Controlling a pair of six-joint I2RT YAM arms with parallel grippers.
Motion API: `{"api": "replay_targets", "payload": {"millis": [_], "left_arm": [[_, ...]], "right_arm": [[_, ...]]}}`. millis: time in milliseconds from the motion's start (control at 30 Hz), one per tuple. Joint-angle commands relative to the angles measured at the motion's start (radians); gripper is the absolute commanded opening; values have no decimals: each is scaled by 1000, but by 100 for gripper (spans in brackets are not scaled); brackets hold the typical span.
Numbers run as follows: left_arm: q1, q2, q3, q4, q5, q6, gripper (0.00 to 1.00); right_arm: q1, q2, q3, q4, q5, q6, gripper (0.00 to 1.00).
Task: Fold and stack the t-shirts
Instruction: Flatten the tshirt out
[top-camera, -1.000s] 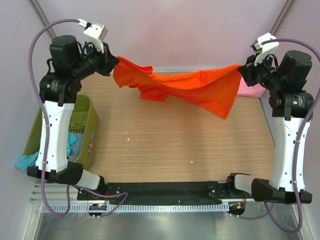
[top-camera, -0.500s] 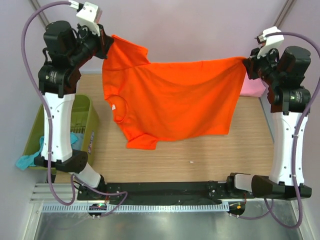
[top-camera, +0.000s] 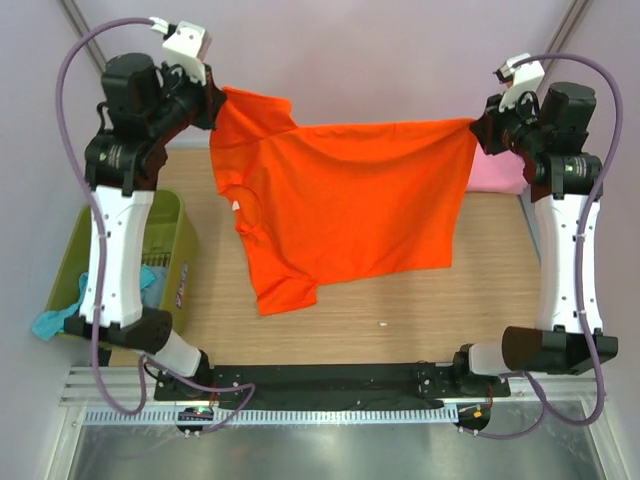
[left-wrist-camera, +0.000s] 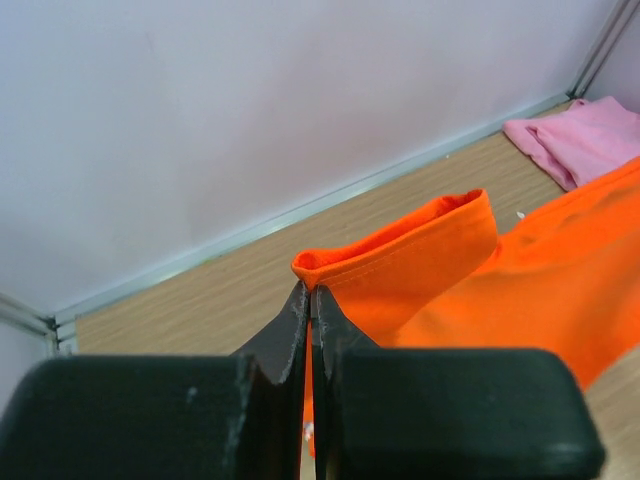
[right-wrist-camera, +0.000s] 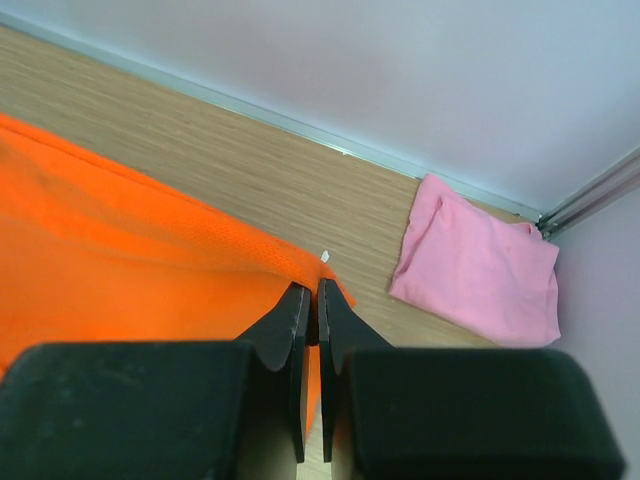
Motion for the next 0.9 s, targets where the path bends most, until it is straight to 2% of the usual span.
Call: {"api": "replay_targets", "payload": {"millis": [0,133,267,433,667,800,867], "left_arm": [[3,-179,-64,8,-19,17,0],[4,-330,-150,-47,-26,68,0],[3,-397,-128,-128,-28,86,0],[3,-464,-86,-173,6,55,0],[3,-454,121,-207,24,28,0],[4,-412,172,-186,21,48,0],[4,-385,158,-160,15,69,0]], "right_arm": [[0,-122,57,-56,-20,-4,1],[0,-238,49,-146,-3,-18,1],[0,-346,72,-310,20,-16,1],[0,-482,97,-386,47,-12,1],[0,-477,306,-495,61,39,1],[0,-435,344,-475,72,30,1],[0,-409,309,-450,74,16,1]]}}
